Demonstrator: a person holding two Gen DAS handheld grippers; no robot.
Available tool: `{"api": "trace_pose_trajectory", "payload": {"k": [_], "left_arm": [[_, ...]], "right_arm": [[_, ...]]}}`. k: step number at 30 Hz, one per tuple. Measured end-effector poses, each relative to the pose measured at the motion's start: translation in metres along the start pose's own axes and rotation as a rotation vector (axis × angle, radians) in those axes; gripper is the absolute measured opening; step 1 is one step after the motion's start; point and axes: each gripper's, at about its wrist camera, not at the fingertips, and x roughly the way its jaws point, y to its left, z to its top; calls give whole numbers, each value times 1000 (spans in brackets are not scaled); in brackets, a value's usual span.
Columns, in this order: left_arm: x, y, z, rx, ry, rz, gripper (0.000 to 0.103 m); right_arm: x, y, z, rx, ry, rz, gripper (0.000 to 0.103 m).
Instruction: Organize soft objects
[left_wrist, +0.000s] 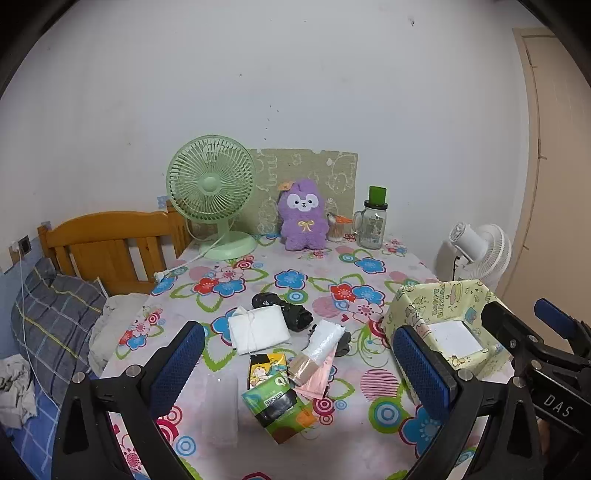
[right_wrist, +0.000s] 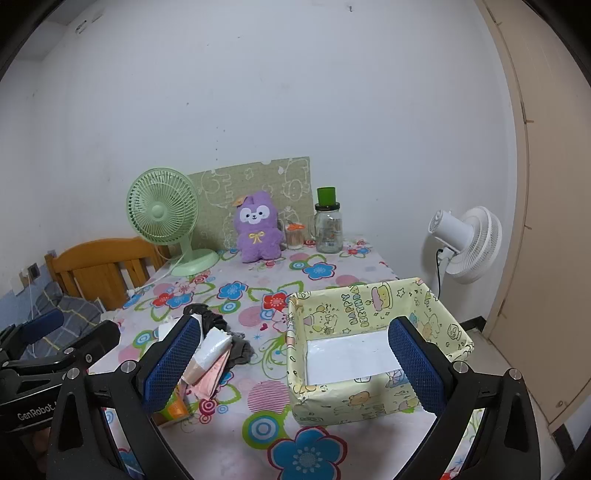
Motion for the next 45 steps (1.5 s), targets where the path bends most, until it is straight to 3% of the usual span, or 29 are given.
{"api": "trace_pose_trajectory", "payload": {"k": [45], "left_arm": [[-6,4,-4,-3,-21,18,103]], "right_arm": [[-14,8,1,-36,-48,3,103]]}}
